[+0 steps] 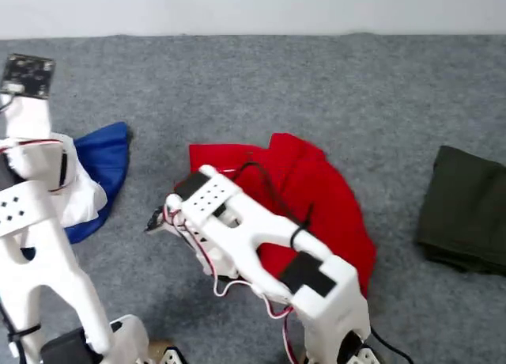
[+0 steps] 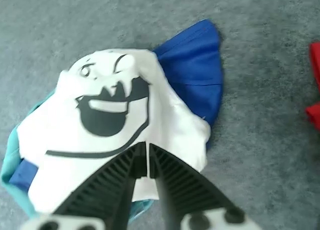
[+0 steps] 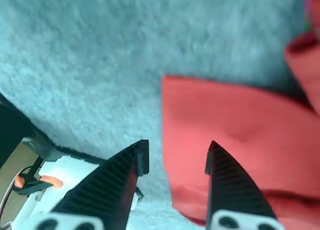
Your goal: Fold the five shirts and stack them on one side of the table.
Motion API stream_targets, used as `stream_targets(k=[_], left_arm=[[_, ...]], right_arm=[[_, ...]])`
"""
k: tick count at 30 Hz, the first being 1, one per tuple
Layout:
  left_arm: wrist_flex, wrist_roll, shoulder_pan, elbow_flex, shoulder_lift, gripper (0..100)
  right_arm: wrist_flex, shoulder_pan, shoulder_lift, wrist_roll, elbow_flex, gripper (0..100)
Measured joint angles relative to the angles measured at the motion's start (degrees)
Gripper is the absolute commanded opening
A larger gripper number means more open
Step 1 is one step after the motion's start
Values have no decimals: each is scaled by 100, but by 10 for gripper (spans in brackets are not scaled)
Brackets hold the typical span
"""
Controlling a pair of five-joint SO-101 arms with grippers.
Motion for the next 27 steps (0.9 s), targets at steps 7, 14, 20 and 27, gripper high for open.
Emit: stream_targets(k=[7,14,20,27], left_arm=[[-290,0,-923,0,0,18],[-343,-264,-1125,0,0,18],[-343,-273,-1125,0,0,18],[-343,-281,-1125,0,0,18]], right_arm=[[-229,-273,413,-88,-290,194],[-536,-369,809,-176,-308,191],[-563,-378,1187,-176,-475,103],[-580,-334,1266,-176,-554,31]])
